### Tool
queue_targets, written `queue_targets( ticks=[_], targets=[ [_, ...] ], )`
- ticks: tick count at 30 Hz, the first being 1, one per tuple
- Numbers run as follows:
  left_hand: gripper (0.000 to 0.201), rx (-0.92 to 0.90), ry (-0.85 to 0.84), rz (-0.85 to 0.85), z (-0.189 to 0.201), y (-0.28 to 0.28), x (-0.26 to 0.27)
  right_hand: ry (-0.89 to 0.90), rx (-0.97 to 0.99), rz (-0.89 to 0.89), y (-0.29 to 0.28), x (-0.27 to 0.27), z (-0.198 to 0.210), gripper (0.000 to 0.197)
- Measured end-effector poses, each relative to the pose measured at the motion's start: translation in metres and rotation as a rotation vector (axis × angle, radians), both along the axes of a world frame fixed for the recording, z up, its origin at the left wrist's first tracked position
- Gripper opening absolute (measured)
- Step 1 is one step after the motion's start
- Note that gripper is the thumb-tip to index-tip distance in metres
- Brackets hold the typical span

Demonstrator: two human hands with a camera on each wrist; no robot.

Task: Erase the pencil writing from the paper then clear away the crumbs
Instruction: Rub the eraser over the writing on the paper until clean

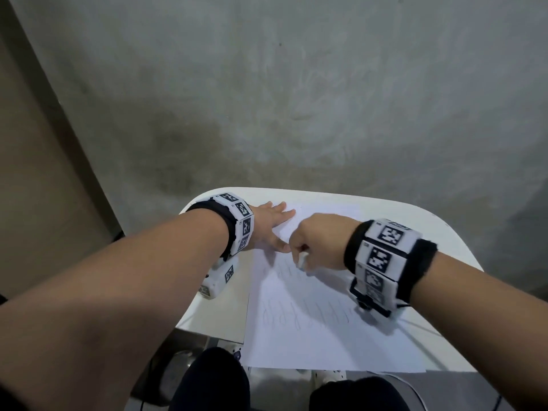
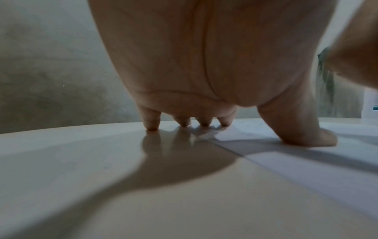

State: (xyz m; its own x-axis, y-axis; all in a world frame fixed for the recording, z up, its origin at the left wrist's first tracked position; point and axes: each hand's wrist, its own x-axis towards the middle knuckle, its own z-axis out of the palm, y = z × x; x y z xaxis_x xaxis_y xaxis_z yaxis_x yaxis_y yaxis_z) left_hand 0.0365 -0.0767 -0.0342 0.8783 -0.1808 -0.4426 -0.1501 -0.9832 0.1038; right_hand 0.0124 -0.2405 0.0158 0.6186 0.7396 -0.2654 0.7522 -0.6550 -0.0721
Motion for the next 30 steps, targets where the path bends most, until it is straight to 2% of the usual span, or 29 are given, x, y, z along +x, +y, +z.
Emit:
queue_targets(
  ticks=[3, 6, 11, 14, 18, 24, 30],
  targets=[
    [0.092, 0.004, -0.013, -0.012, 0.001, 0.001, -0.001, 0.057, -0.094, 0.045, -0.014, -0.013, 0.001, 0.012],
    [0.091, 0.002, -0.022, -0.007, 0.002, 0.000, -0.003, 0.089, -0.128, 0.041, -0.006, -0.010, 0.008, 0.011],
    [0.090, -0.003, -0.032, 0.006, 0.001, -0.001, -0.003, -0.055, -0.045, -0.051, 0.010, 0.008, 0.005, 0.014],
    [0.090, 0.005, -0.029, -0.005, 0.003, -0.001, -0.006, -0.017, -0.135, 0.005, -0.001, -0.003, 0.005, 0.013],
    [0.088, 0.009, -0.031, -0.006, 0.006, -0.001, -0.009, 0.147, -0.279, 0.044, 0.000, -0.006, 0.017, 0.012],
    [0.088, 0.017, -0.024, 0.011, 0.004, -0.002, -0.004, 0.024, -0.018, -0.059, 0.007, 0.011, 0.007, 0.009],
    [0.089, 0.036, -0.012, -0.001, 0.009, -0.004, -0.008, 0.159, -0.204, 0.021, -0.010, -0.005, 0.012, 0.010]
  ],
)
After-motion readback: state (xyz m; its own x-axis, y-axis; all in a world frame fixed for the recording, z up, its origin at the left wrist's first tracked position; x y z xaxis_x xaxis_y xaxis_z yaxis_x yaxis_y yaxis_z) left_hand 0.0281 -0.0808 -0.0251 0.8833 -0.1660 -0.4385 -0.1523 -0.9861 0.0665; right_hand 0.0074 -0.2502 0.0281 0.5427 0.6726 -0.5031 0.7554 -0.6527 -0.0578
